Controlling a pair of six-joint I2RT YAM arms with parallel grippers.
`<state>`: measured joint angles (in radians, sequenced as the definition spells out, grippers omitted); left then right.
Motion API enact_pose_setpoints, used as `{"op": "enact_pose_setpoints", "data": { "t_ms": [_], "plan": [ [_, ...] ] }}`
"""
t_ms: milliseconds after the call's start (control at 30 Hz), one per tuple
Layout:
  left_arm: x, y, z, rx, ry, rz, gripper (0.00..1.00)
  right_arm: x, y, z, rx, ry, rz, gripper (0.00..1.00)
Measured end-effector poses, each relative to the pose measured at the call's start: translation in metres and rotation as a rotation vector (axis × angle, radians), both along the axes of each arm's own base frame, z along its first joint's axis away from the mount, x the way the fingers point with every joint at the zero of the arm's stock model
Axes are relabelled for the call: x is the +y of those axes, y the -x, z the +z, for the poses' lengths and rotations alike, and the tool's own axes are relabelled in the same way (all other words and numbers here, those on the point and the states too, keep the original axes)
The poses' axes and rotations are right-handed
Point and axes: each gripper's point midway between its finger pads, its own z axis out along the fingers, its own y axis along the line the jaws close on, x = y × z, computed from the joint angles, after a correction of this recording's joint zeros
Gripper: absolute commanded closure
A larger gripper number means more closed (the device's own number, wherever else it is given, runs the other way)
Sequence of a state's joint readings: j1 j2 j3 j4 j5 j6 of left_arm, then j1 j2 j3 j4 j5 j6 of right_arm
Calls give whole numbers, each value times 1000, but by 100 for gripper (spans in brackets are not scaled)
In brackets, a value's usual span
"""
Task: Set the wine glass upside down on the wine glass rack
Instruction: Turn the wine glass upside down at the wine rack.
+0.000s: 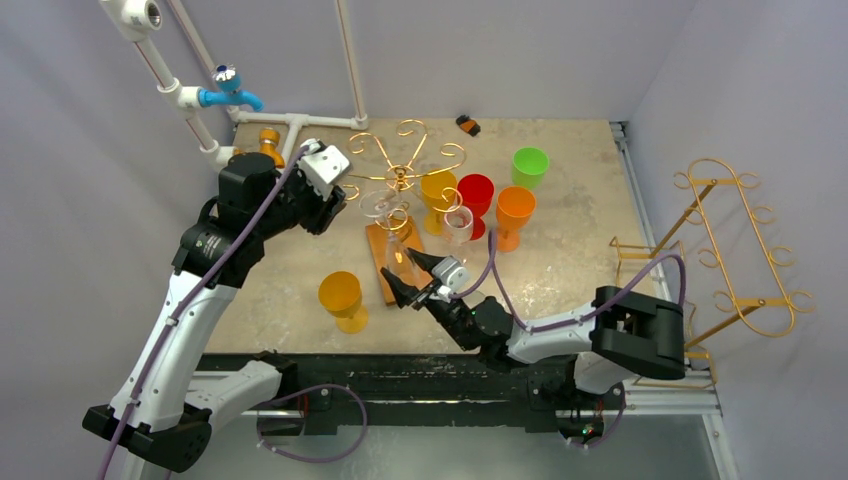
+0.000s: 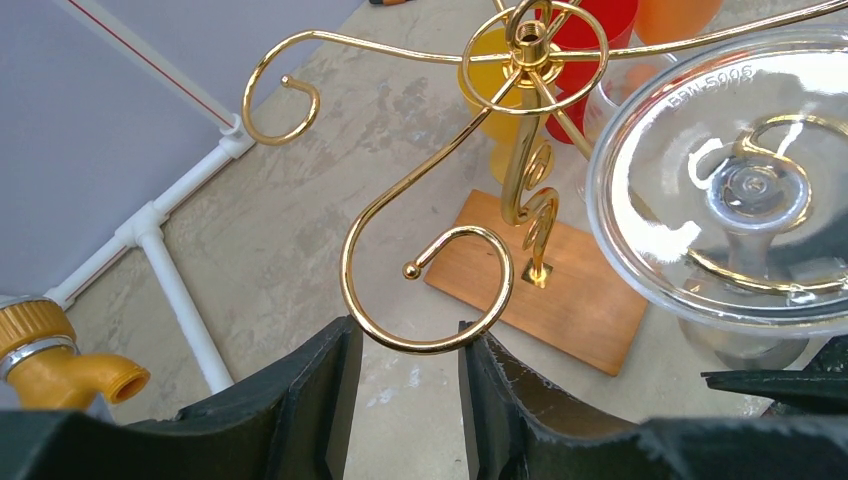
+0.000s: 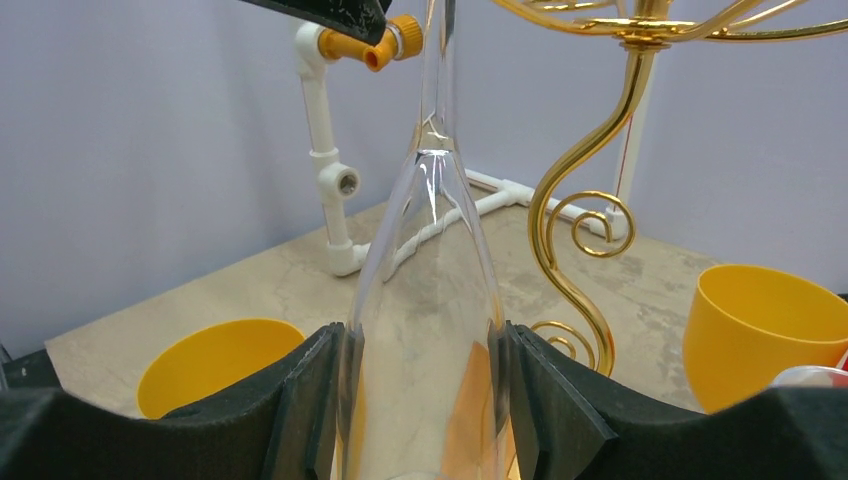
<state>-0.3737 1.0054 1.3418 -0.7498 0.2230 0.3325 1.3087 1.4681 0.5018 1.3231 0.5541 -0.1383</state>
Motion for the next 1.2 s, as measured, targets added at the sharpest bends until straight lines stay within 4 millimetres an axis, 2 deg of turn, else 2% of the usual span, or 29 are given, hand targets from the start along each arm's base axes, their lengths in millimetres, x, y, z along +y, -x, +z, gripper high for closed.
{"op": "enact_pose_setpoints", "data": {
  "t_ms": [67, 233, 833, 1000, 1200],
  "plan": [
    [0, 0, 0, 0, -1, 1, 57, 2, 0, -1, -17, -13, 1, 100],
    [2, -1, 0, -1, -5, 9, 57, 5, -1, -20, -28, 24, -4, 100],
    [5, -4, -5, 7, -18, 30, 58, -3, -2, -19, -51, 12, -20, 100],
    [6, -5, -7, 9, -22, 36, 58, 3, 1, -14, -81, 27, 0, 100],
    [7, -5, -7, 8, -26, 39, 58, 11, 0, 9, -116, -12, 7, 100]
  ]
}}
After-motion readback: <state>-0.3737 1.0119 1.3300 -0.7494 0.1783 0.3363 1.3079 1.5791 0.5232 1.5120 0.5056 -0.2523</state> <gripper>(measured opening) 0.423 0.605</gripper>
